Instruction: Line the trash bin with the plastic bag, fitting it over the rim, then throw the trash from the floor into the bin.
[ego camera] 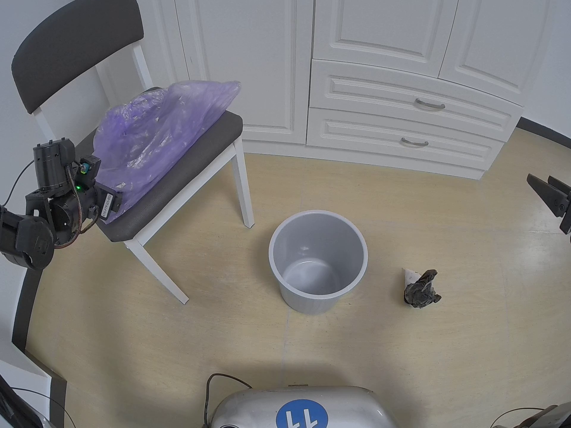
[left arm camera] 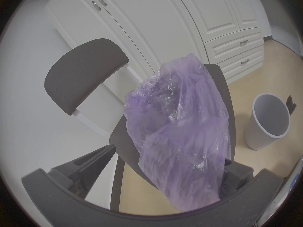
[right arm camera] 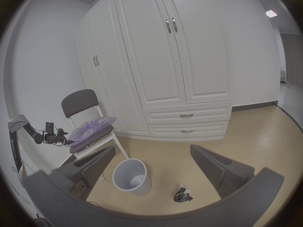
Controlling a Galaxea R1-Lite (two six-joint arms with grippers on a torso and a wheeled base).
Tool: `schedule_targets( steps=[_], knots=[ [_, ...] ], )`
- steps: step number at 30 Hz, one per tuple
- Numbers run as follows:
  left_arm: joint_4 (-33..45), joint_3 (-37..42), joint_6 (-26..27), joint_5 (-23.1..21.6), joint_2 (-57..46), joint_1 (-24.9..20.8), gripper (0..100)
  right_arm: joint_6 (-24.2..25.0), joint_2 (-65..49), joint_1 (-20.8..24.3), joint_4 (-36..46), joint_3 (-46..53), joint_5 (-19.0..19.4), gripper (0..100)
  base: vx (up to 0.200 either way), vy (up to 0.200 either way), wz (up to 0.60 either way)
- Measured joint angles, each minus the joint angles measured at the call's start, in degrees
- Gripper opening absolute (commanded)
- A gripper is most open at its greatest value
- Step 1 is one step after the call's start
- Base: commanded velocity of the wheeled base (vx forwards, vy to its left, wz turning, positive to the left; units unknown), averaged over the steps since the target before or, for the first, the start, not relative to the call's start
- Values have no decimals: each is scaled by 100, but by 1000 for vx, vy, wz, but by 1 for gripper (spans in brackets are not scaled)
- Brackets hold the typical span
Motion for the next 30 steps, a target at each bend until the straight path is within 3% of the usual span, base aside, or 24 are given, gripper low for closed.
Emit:
schedule_targets(
  steps=[10,19,30],
  knots=[
    [-4,77,78,822,-5,-216,100,-9,0,4,2,2,2,100,0,0,0],
    [-13,83,266,1297,-20,-322,100,-9,2,4,2,-2,2,100,0,0,0],
    [-17,48,345,1470,-27,-315,100,-9,2,4,0,-2,0,100,0,0,0]
  ],
)
